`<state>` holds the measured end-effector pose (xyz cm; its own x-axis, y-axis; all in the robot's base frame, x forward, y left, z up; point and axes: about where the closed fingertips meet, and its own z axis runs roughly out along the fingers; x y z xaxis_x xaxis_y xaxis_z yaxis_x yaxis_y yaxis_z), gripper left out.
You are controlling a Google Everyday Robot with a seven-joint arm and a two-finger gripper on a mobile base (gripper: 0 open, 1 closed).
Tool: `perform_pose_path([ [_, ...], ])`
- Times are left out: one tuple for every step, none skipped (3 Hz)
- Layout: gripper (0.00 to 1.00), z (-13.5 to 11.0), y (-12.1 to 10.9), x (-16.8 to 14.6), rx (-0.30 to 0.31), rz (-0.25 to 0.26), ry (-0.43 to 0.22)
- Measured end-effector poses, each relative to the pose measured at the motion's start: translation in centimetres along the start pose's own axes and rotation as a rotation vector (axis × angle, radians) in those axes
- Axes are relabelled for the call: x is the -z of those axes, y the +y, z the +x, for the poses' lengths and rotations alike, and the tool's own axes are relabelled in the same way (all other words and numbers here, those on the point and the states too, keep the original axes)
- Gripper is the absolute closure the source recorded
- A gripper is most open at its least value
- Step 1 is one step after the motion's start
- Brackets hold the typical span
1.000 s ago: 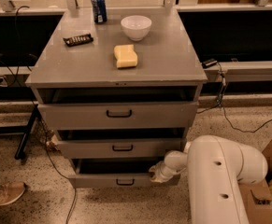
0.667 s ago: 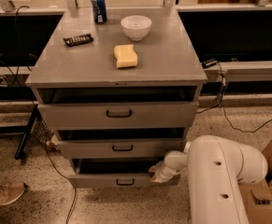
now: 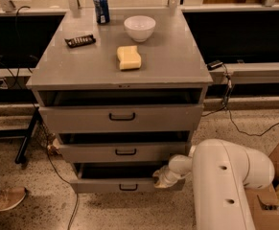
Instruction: Open bottom drawer
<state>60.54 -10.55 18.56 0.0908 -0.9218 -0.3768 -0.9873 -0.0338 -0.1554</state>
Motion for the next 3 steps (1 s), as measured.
perform_pose_path([
  [0.05,-0.01,0.02,-0.01,0.000,0.000,0.000],
  [0.00,-0.04,0.12,-0.11,0.000,-0.002,-0.001],
  [0.00,0.04,0.26,-0.45,-0.004,-0.011,0.003],
])
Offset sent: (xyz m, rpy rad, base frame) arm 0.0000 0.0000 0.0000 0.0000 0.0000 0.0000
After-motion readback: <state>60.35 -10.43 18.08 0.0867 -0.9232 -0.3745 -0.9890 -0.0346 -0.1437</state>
